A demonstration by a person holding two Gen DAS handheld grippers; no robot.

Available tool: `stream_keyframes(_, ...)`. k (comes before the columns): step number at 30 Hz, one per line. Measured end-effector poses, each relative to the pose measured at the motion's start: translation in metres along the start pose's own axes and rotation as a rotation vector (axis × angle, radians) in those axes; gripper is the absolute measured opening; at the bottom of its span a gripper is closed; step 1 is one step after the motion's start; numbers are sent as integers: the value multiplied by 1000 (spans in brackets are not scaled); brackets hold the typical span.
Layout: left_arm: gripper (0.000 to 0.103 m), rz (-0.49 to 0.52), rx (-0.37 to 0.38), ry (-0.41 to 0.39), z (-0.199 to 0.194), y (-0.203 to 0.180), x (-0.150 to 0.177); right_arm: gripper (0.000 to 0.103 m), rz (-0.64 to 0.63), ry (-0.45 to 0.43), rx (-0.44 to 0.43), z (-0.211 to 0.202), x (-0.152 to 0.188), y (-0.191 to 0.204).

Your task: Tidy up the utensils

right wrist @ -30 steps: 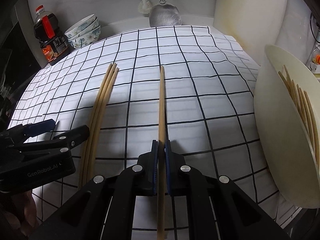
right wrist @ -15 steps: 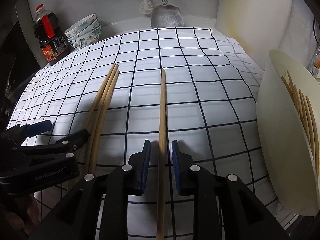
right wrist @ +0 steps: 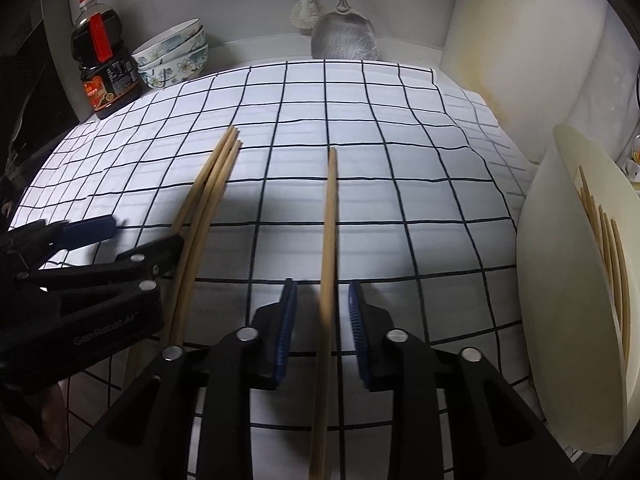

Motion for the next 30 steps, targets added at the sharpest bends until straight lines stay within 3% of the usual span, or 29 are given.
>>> stream_keyframes(2, 26, 18, 8, -3, -1, -6, 0, 11, -13, 0, -3, 0, 0, 2)
stream_keyframes(5, 8, 46, 18, 0, -3, -15, 2, 7, -7, -1, -15, 0, 1, 1)
stream_keyframes(18, 7, 1, 82, 94, -23, -2, 11, 6, 105, -16, -101, -29, -5, 5)
stream_keyframes(25, 7, 30, 108, 58, -66, -8, -2, 6, 142, -68, -131, -71, -19, 1)
stream_keyframes(30, 7, 66, 158, 14, -96, -40, -18, 6, 185, -108, -89, -106, -16, -33)
Point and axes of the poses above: each gripper's, at about its wrist camera, not at the fingertips, and z roughly the way its jaws point, y to its left, x to its underside, the point moved 10 cm from there along z, roughly the way its jaws point, and after that the axes turned 12 degrees about -z, right-handed, at the moved point
